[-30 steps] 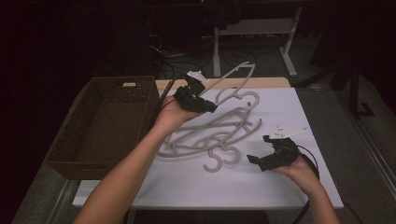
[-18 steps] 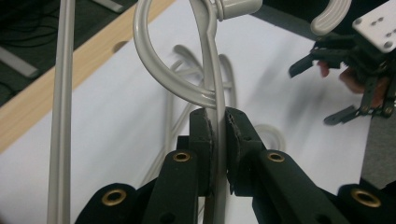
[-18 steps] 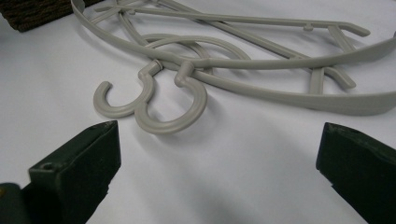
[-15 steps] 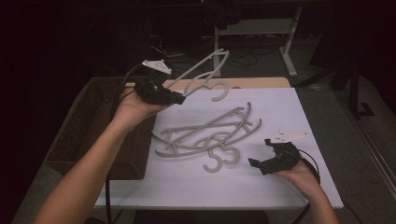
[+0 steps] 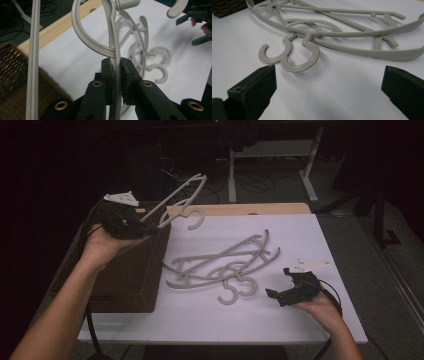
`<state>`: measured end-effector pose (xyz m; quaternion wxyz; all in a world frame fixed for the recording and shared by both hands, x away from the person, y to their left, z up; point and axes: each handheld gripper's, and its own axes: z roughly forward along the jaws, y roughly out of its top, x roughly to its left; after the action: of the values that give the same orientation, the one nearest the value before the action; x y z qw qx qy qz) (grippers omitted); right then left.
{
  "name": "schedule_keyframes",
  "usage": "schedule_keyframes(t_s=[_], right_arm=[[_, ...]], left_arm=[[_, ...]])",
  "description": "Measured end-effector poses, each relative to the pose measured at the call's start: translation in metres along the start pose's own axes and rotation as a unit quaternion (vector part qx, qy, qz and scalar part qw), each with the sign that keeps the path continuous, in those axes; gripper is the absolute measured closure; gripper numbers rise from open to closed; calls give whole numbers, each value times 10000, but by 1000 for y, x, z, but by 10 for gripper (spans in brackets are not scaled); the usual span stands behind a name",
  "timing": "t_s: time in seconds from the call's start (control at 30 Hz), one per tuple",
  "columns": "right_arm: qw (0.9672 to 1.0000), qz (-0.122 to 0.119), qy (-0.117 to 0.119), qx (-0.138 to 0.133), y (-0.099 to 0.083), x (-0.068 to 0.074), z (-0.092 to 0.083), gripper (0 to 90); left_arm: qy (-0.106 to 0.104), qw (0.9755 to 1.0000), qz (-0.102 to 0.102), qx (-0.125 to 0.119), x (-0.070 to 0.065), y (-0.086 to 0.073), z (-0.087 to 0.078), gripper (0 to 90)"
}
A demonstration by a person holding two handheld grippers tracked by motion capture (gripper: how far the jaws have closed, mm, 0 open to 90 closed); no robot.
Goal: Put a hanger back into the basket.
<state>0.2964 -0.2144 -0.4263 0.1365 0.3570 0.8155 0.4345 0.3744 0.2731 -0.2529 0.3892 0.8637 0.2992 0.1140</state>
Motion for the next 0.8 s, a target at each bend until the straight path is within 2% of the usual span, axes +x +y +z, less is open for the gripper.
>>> schedule_keyframes(t_s=[0.03,0.07,0.1,0.2,0.23,0.3,0.33,0.37,0.4,0.47,0.57,0.63,0.67,0.7,0.73,0.8], right_arm=[[10000,15,-5,-11,0,0,0,0],[10000,19,-5,-14,0,0,-1,0],[10000,16,-11,-13,0,-1,0,0],[10000,8,-14,1,0,-1,0,0],[10000,2,-11,0,0,-1,0,0],[10000,-6,-12,12,0,0,1,0],[10000,-15,-20,22,0,0,1,0],[10000,-14,-26,29,0,0,1,0],[10000,-16,-29,35,0,0,1,0],[10000,-12,-28,40,0,0,2,0],[10000,-8,-30,51,0,0,2,0],[10000,-6,-33,59,0,-1,2,0],[10000,-6,-33,59,0,-1,2,0],[10000,-10,-35,55,0,-1,2,0],[10000,-8,-35,56,0,-1,2,0],[10000,-7,-38,58,0,-1,2,0]], left_arm=[[60,10000,-77,-7,6,-10,-7,824],[60,10000,-77,-7,6,-10,-7,825],[133,9998,-145,21,13,-21,-13,825],[207,9994,-285,27,22,-37,-21,825],[207,9994,-285,27,22,-37,-21,824],[326,9986,-419,28,32,-53,-29,824],[326,9986,-419,28,32,-53,-29,824],[376,9978,-539,22,38,-64,-32,824],[376,9978,-539,22,38,-64,-32,824],[451,9967,-677,69,48,-77,-35,825],[511,9959,-735,154,54,-85,-35,824],[558,9943,-888,174,63,-97,-33,824],[558,9943,-888,174,63,-97,-33,824],[621,9930,-980,205,69,-103,-31,824],[621,9930,-980,205,69,-103,-31,824],[667,9916,-1085,241,74,-108,-28,824]])
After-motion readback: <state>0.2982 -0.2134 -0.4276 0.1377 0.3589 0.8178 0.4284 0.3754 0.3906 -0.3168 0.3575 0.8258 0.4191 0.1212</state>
